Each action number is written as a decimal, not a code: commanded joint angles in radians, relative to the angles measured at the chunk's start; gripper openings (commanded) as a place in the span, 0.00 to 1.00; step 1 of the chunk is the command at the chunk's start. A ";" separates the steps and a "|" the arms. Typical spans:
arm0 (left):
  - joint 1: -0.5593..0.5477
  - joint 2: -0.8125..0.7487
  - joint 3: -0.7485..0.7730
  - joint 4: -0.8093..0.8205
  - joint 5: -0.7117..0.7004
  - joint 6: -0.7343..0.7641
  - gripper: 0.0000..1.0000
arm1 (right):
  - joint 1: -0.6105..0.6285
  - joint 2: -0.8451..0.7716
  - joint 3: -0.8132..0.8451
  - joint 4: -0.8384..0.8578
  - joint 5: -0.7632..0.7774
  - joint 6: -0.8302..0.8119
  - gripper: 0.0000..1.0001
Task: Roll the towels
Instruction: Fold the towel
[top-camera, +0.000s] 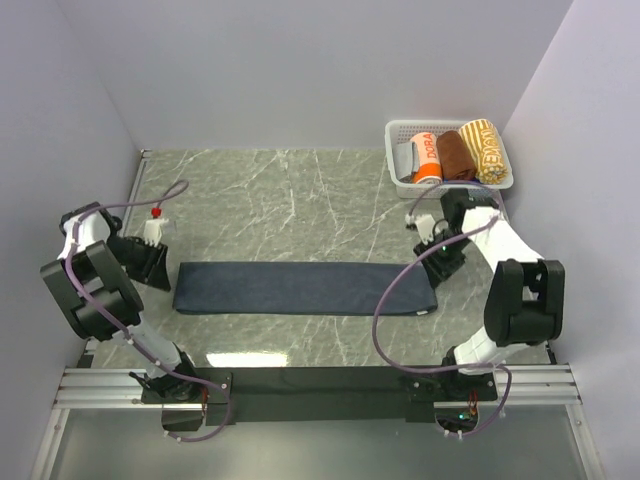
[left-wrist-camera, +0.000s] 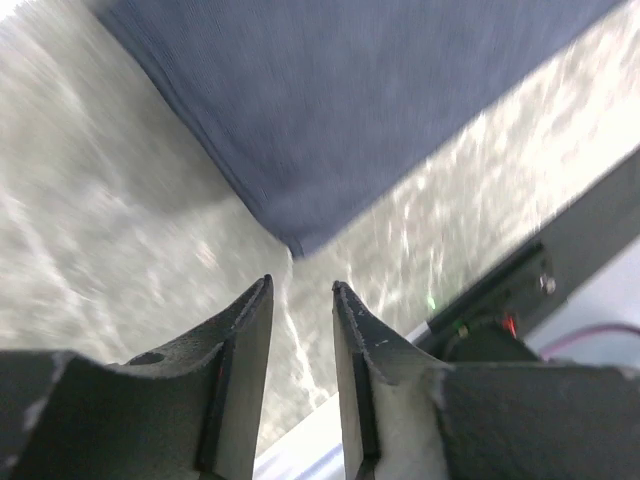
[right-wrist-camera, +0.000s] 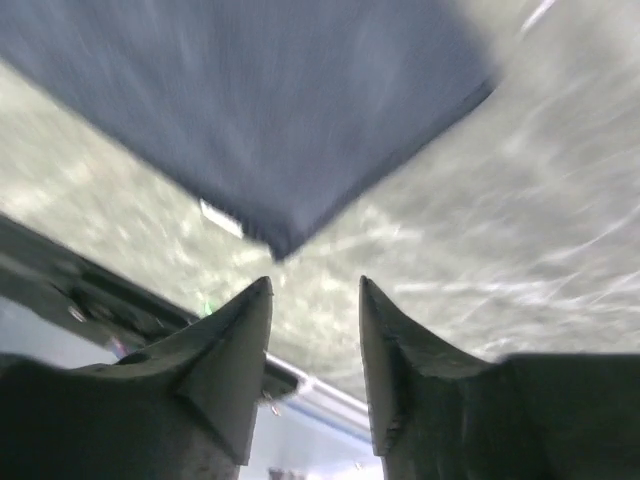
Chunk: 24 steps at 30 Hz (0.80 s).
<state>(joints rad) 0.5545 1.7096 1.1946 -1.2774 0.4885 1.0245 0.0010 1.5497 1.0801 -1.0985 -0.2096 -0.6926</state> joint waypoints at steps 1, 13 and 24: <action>-0.051 -0.053 0.049 0.045 0.117 -0.055 0.35 | 0.034 0.065 0.110 -0.012 -0.097 0.123 0.44; -0.188 0.048 -0.101 0.357 0.053 -0.400 0.28 | 0.105 0.266 0.017 0.187 0.047 0.284 0.40; -0.264 0.280 0.109 0.480 0.051 -0.583 0.25 | 0.050 0.473 0.274 0.264 0.226 0.349 0.53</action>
<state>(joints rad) 0.3309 1.9221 1.2106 -0.9524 0.5491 0.4980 0.0952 1.9568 1.2835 -1.0481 -0.0990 -0.3359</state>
